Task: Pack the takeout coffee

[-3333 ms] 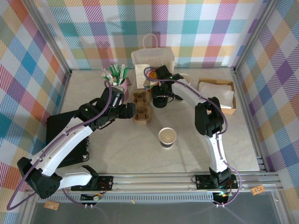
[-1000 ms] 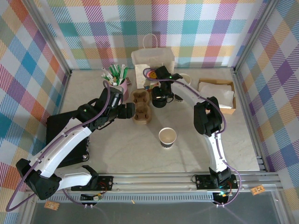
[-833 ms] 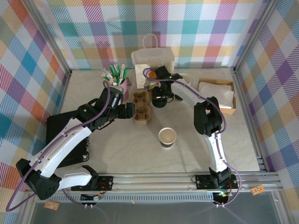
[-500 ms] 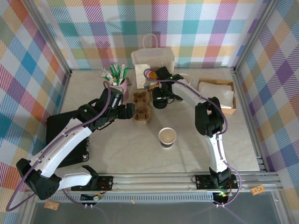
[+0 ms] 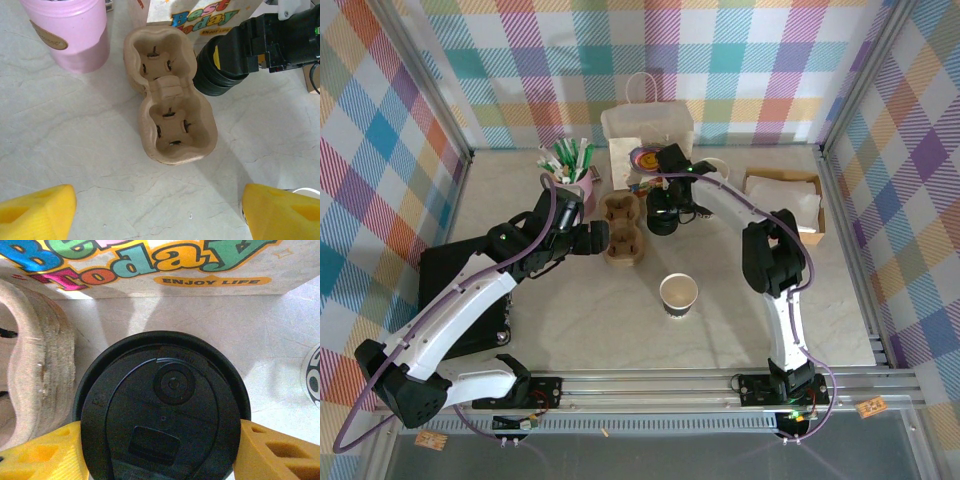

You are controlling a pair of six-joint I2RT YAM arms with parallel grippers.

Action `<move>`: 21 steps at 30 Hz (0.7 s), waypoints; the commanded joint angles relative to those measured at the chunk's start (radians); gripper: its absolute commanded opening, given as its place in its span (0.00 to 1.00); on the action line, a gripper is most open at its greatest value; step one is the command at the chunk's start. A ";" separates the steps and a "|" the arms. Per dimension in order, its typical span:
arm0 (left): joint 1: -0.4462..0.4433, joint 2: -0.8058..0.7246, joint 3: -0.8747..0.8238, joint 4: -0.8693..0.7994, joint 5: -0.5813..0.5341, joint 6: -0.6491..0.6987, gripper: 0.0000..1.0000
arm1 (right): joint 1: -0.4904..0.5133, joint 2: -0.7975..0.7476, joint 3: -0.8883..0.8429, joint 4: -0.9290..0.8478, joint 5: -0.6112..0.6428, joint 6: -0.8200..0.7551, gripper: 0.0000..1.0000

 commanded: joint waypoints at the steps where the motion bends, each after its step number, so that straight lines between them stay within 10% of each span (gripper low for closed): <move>1: 0.008 0.003 -0.014 0.036 -0.004 -0.027 0.86 | -0.005 -0.060 -0.023 0.030 -0.016 0.021 0.48; 21: 0.139 0.314 -0.114 0.522 0.292 -0.482 0.51 | -0.031 -0.104 -0.135 0.094 -0.052 0.038 0.48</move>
